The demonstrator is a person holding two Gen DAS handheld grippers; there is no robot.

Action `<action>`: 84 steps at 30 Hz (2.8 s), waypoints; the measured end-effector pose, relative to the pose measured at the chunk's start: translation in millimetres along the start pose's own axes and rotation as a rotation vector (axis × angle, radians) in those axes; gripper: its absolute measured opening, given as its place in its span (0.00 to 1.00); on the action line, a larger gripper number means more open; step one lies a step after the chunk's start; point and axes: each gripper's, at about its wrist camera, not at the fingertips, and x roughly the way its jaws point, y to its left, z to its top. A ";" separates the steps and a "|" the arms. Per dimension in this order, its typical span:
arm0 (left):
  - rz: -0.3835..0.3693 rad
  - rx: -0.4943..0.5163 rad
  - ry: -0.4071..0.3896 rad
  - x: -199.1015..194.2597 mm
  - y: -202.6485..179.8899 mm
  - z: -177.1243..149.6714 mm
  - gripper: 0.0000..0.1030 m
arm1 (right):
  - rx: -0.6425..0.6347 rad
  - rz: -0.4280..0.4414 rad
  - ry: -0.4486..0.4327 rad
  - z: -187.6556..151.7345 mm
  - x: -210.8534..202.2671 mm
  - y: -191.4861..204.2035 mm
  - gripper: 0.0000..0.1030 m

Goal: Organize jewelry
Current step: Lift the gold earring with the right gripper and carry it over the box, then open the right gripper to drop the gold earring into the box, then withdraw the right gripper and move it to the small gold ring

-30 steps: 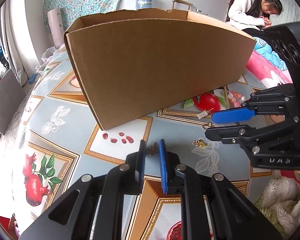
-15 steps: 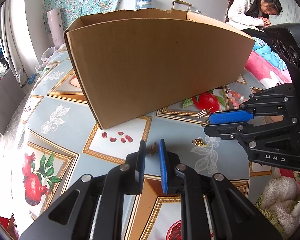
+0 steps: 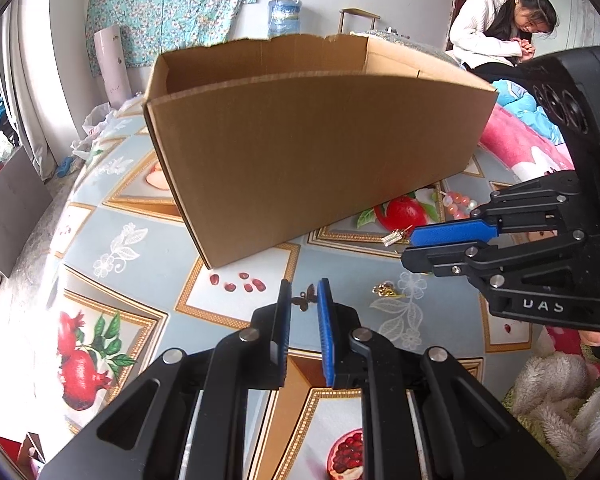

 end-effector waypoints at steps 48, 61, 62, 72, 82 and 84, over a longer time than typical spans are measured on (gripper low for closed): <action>-0.241 -0.234 0.151 80.6 -4.8 178.3 0.27 | 0.207 0.141 -0.160 109.2 -77.6 -161.1 0.18; -0.236 -0.201 -0.132 -29.3 18.5 150.2 0.31 | 0.230 0.140 -0.354 65.1 -154.8 -148.6 0.36; -0.225 -0.186 -0.163 -42.7 19.5 139.6 0.33 | 0.225 0.147 -0.370 59.3 -159.8 -144.6 0.38; -0.201 -0.167 -0.145 -77.0 19.8 43.1 0.41 | 0.241 0.210 -0.321 -14.6 -151.8 -97.7 0.41; -0.199 -0.041 -0.021 -14.4 -36.7 4.5 0.41 | 0.361 0.260 -0.057 -42.9 -54.8 -69.7 0.25; -0.178 0.004 -0.007 -5.6 -49.2 4.1 0.41 | 0.348 0.230 -0.038 -42.2 -46.2 -66.8 0.23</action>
